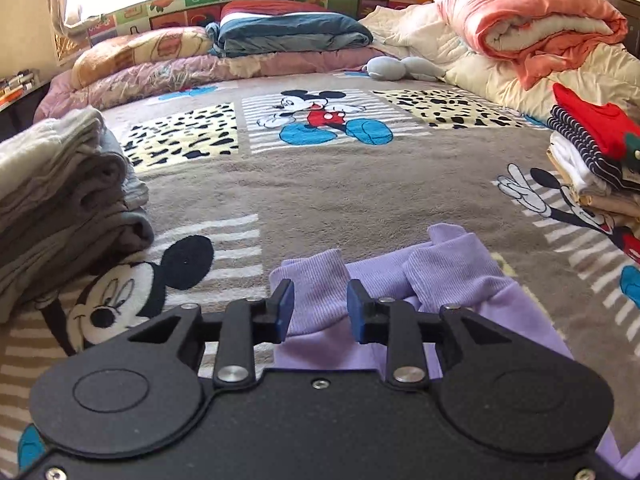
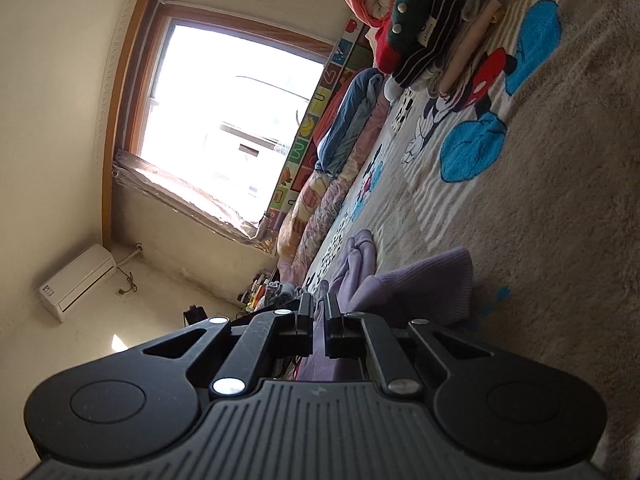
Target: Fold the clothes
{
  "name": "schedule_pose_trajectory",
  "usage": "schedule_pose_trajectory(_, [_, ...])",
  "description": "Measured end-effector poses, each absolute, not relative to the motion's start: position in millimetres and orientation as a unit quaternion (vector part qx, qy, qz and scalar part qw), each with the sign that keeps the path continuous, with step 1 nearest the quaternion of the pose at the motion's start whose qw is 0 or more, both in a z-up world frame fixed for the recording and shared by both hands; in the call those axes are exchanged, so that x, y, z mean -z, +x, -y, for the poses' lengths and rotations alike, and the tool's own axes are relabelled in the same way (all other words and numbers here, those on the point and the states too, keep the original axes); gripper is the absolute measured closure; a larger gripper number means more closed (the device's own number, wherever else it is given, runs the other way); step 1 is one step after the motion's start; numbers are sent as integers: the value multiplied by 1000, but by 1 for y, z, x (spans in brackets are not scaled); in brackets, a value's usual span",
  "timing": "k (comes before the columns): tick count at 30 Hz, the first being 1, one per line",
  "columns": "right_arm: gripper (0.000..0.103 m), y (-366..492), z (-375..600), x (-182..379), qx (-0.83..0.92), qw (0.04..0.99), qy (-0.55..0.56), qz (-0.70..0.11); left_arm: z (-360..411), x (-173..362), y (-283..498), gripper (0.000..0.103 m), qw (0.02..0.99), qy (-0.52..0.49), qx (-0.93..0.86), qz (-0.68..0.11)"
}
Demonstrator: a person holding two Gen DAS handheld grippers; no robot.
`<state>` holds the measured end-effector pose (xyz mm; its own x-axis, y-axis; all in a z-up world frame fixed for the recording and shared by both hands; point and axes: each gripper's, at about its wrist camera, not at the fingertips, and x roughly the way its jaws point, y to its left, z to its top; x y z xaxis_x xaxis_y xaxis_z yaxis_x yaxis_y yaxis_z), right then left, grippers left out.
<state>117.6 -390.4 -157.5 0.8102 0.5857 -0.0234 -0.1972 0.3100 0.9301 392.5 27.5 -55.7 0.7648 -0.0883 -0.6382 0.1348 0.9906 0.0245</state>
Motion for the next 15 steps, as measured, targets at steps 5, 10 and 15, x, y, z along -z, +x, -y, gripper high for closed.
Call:
schedule_pose_trajectory(5, [78, 116, 389, 174, -249, 755, 567, -213, -15, 78, 410, 72, 917, 76, 76, -385])
schedule_pose_trajectory(10, [48, 121, 387, 181, -244, 740, 584, -226, -39, 38, 337, 72, 946, 44, 91, -308])
schedule_pose_trajectory(15, [42, 125, 383, 185, -235, 728, 601, -232, -59, 30, 218, 72, 955, 73, 96, -272])
